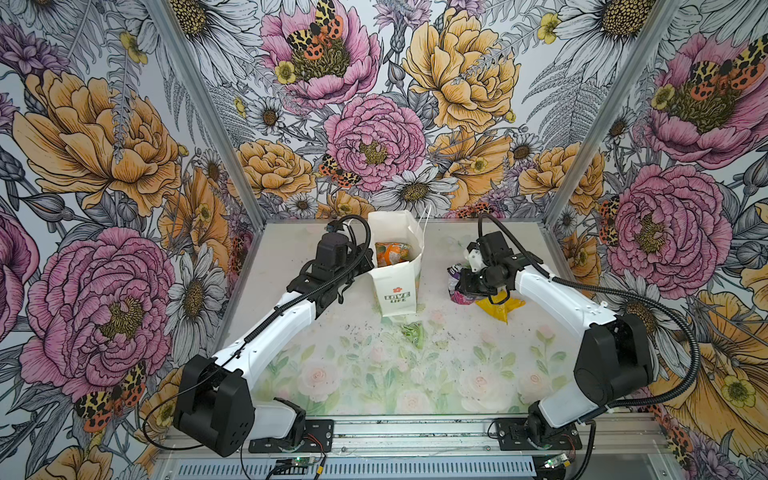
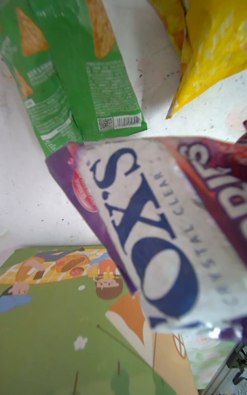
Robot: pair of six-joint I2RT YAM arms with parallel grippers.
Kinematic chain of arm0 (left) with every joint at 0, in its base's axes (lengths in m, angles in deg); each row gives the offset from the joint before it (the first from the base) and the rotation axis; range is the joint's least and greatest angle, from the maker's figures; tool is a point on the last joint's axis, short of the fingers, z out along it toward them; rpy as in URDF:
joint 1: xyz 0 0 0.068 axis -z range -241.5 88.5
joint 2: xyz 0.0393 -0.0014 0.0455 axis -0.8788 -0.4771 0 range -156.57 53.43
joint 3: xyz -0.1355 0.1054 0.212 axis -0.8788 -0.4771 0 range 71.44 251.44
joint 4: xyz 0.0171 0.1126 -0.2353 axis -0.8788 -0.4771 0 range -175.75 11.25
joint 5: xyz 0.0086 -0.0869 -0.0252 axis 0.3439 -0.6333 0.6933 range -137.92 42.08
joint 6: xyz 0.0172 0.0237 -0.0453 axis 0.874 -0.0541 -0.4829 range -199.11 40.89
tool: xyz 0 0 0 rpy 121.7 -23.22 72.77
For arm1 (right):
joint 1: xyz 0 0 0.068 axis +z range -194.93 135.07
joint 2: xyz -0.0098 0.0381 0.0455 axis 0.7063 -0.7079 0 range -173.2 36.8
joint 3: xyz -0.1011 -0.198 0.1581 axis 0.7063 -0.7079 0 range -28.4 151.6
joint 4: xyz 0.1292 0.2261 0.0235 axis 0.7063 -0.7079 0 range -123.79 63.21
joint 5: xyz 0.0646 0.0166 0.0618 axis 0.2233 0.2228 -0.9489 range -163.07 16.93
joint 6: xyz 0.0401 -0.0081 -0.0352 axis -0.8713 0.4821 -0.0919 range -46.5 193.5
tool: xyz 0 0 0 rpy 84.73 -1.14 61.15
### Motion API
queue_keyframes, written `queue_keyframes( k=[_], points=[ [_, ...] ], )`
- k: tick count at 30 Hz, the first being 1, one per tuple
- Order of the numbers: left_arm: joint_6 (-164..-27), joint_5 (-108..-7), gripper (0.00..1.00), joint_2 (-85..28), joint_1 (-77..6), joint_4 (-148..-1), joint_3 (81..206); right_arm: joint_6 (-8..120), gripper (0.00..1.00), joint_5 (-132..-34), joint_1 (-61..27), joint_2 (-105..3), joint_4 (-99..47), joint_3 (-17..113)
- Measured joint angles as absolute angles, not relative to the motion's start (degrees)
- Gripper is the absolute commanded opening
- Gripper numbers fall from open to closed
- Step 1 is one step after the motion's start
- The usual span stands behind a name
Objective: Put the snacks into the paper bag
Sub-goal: 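Grasp and lift the purple FOX'S bag with the right gripper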
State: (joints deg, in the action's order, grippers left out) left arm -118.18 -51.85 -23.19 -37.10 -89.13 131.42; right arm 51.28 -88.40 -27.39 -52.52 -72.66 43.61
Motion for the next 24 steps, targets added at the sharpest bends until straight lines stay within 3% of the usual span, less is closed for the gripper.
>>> queue_keyframes(
  k=[24],
  points=[
    [-118.2,-52.66,0.0,-22.65,-37.8,-88.99,130.94,47.98,0.0,-87.92,-27.39,-38.9,-78.15,49.25]
  ],
)
